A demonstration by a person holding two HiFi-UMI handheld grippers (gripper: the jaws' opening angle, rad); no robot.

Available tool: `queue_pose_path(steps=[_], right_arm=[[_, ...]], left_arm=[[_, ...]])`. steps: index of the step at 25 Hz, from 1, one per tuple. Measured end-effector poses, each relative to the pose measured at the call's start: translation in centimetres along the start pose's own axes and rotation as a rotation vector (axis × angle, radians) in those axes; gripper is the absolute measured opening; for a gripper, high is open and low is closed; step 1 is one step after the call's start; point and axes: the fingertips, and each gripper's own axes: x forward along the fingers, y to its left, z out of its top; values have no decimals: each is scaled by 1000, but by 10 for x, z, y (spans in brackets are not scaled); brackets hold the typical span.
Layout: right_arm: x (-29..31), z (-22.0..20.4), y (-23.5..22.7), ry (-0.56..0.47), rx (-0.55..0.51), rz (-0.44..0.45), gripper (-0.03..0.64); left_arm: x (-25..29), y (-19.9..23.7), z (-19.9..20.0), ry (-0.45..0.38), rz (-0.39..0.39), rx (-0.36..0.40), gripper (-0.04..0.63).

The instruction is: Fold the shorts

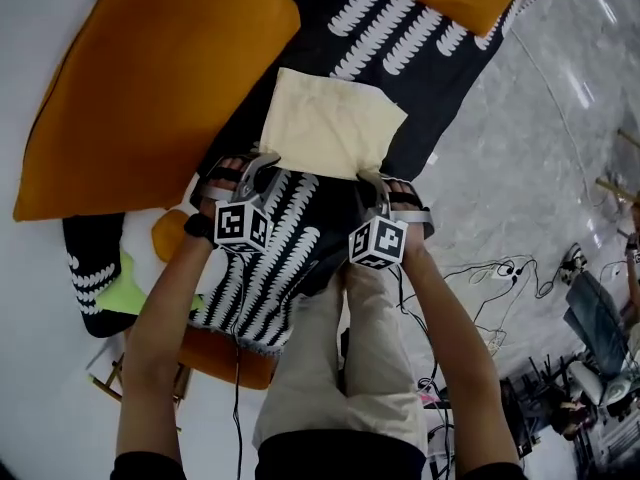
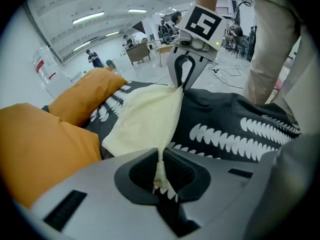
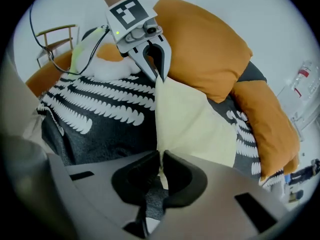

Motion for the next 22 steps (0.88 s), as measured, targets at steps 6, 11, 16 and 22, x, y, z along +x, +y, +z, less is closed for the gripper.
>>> queue_pose_path(steps=[6,11,16,22], right_arm=[[-3,10,55,-26,77,95,43],[-33,43,128,-62,248,553,302],[-51,36,104,-188,308,431,320],[10,34,39,-192,-11,307,441]], left_arm=[[-13,-32,-20,20,-23,-96,35],[-52,-75,-43,71,-184,-140,199],[-73,-112,-35,42,-187,-104,267],[9,-76,-45,105,-247,10,388]])
